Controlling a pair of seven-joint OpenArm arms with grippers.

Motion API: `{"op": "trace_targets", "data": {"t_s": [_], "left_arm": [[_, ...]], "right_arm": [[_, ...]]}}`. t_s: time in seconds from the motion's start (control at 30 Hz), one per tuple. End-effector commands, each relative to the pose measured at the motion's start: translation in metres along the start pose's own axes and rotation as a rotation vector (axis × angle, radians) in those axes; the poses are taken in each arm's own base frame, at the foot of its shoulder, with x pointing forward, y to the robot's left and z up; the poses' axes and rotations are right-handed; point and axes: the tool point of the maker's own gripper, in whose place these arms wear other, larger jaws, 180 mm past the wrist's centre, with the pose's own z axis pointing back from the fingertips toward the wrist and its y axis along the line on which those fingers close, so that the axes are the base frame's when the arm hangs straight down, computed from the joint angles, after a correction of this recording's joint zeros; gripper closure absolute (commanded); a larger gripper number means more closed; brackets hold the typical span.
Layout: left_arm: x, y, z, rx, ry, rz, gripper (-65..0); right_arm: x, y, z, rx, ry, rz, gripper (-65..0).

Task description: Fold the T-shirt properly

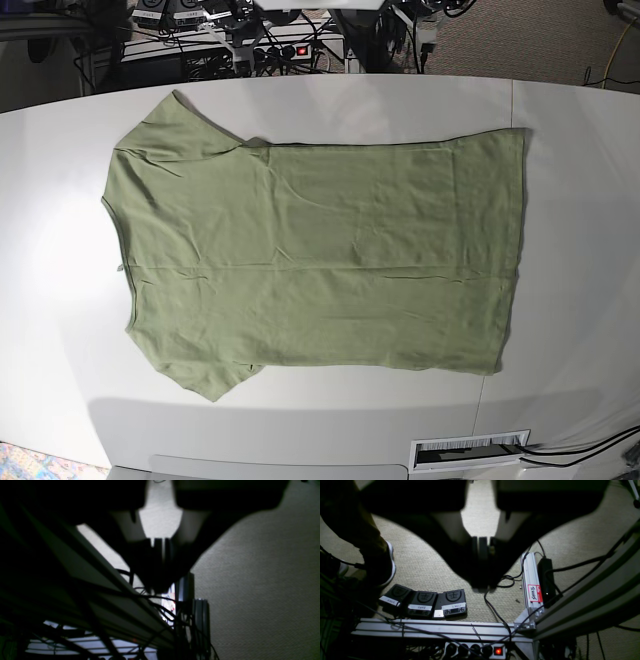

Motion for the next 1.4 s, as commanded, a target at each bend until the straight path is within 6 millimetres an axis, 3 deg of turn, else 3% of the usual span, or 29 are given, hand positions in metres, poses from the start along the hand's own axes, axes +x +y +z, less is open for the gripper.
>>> {"op": "trace_targets", "data": {"t_s": [0.0,0.57,0.8,0.97,1.2,1.37], "left_arm": [[-0.002,-0.003,0.001,-0.012,-0.007,0.003,0.0],[-0.004,-0.002,0.001,-0.012,-0.004,0.004,0.0],[-0.005,-0.002,0.001,-0.012,-0.003,0.004,0.0],[-0.019,0.000,0.005,-0.007,0.017,0.008,0.0],[-0.042,0.009,0.016,0.005,0.026,0.003,0.0],[-0.056,0.025,0.029,0.027,0.024,-0.011,0.0]], "right_arm": [[0.004,-0.004,0.000,-0.008,-0.019,0.001,0.0],[0.004,-0.004,0.000,-0.008,-0.017,0.002,0.0],[-0.008,-0.009,0.002,-0.020,0.005,0.061,0.0],[-0.033,-0.025,0.005,-0.041,0.044,0.073,0.0],[-0.066,-0.063,0.014,-0.090,0.102,0.100,0.0],[-0.073,-0.082,0.023,-0.092,0.099,0.131,0.0]]}}
